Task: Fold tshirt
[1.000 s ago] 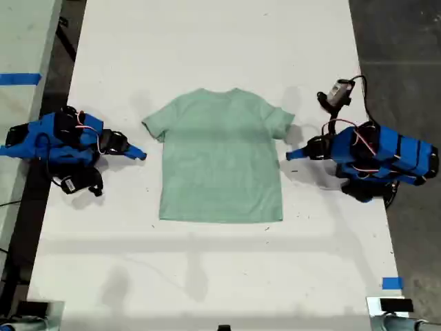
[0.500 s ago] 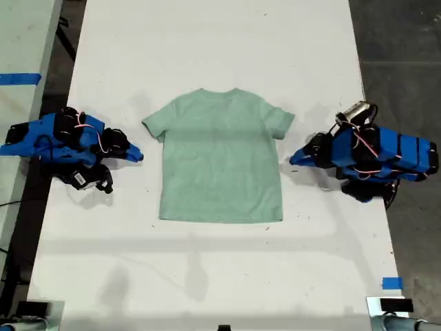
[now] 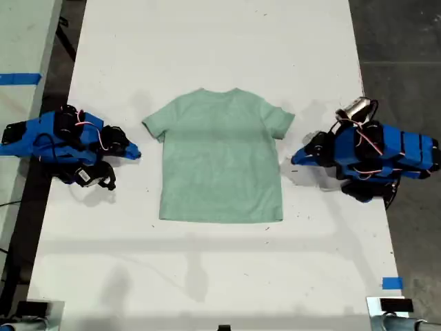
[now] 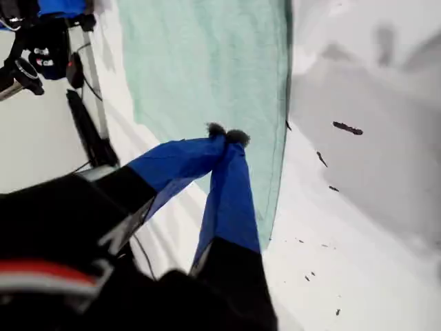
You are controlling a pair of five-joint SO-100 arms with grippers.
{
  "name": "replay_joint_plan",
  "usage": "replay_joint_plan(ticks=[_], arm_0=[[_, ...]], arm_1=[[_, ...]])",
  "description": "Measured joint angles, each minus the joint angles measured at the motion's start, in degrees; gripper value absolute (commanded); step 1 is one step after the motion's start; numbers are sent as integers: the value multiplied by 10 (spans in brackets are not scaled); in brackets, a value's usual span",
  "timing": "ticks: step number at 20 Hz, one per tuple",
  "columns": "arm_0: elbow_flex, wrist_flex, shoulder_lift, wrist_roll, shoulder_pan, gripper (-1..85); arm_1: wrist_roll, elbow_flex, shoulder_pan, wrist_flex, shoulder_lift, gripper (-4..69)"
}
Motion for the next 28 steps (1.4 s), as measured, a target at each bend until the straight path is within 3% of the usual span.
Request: replay_joint_plan(ticks=[7,13,20,22,23,26,28], arm_0=[[-314,2,-355,115,-65,0],[-577,129,-594,238,-164,0],[-769,246,-754,342,-274,0],[-787,258,-776,355,-291,0],[-788,262,-784,359,-294,0],[-788,263,-796,364,-295,1],[-788,263,-806,364,-295,11]], arm_1=[[-194,-301,107,58,-336,-12],[-381,-507,239,151,-545,-14],[-496,-677,321,187,-715,-15],[-513,-704,331,190,-734,50],[-525,-710,337,191,-742,157],[-556,-711,352,190,-761,267],[-578,-693,367,173,-769,301]])
